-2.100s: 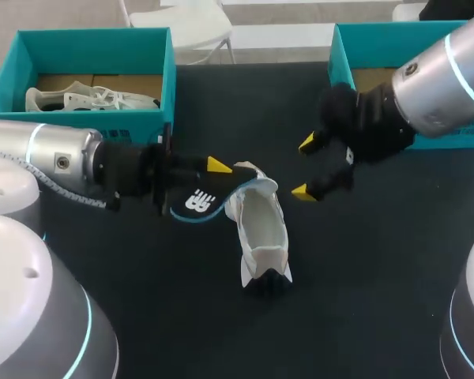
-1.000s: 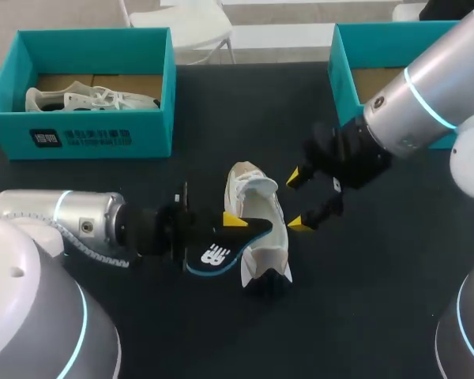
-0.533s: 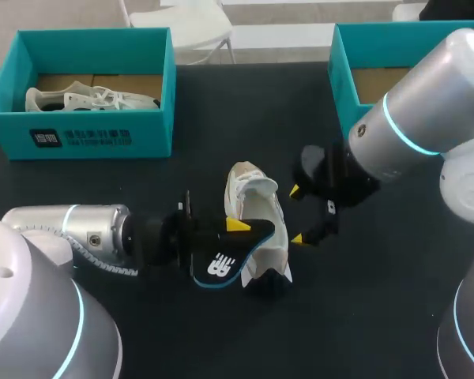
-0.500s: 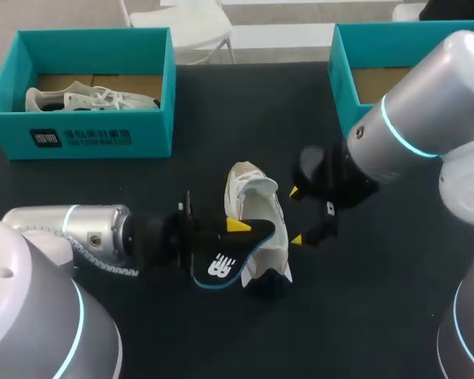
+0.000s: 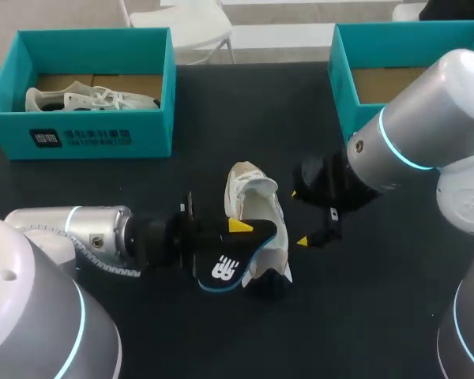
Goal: Take the shoe out of the shoebox, open the shoe tongue, remove and reinsert the insole, then place the shoe into the shoebox
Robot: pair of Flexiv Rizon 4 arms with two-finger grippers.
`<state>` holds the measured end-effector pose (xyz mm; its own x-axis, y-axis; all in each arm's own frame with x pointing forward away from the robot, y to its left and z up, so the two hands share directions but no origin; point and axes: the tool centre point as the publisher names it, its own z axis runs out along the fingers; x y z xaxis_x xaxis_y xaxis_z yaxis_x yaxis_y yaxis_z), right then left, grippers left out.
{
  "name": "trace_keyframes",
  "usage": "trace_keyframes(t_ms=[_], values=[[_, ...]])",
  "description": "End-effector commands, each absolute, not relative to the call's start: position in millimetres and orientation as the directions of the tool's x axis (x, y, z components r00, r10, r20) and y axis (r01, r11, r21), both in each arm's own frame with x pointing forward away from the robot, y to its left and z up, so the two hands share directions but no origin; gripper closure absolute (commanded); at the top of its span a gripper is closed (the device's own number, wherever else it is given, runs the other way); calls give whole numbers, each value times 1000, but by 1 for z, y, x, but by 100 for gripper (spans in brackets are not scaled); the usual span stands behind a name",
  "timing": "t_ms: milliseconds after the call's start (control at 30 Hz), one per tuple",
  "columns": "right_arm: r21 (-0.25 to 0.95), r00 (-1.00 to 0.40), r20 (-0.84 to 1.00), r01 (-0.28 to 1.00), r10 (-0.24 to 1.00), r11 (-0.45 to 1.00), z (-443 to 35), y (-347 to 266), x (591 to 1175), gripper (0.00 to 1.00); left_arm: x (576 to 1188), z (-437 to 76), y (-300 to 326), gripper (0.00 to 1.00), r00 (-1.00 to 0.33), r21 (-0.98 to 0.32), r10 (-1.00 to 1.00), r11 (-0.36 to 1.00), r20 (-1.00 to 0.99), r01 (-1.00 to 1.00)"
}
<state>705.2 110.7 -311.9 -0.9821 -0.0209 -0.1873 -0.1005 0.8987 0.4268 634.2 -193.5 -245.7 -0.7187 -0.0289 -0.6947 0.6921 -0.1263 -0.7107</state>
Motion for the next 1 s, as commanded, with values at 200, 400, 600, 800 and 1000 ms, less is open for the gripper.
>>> trace_keyframes(t_ms=[200,400,600,800,1000], values=[[458,-985,-163,-123,-52,881,-331,116,716,0,633,-245,-195,100,-719,-711,-42,-117,-694,693],[442,-988,-152,-104,-40,891,-332,117,715,0,638,-249,-203,100,-721,-713,-41,-119,-692,691],[442,-988,-152,-104,-40,891,-332,117,715,0,642,-255,-212,100,-719,-710,-40,-129,-694,692],[442,-988,-152,-104,-40,891,-332,117,715,0,645,-268,-218,100,-729,-720,-36,-129,-683,681],[442,-988,-152,-104,-40,891,-332,117,715,0,647,-278,-222,100,-746,-736,-38,-142,-665,662]])
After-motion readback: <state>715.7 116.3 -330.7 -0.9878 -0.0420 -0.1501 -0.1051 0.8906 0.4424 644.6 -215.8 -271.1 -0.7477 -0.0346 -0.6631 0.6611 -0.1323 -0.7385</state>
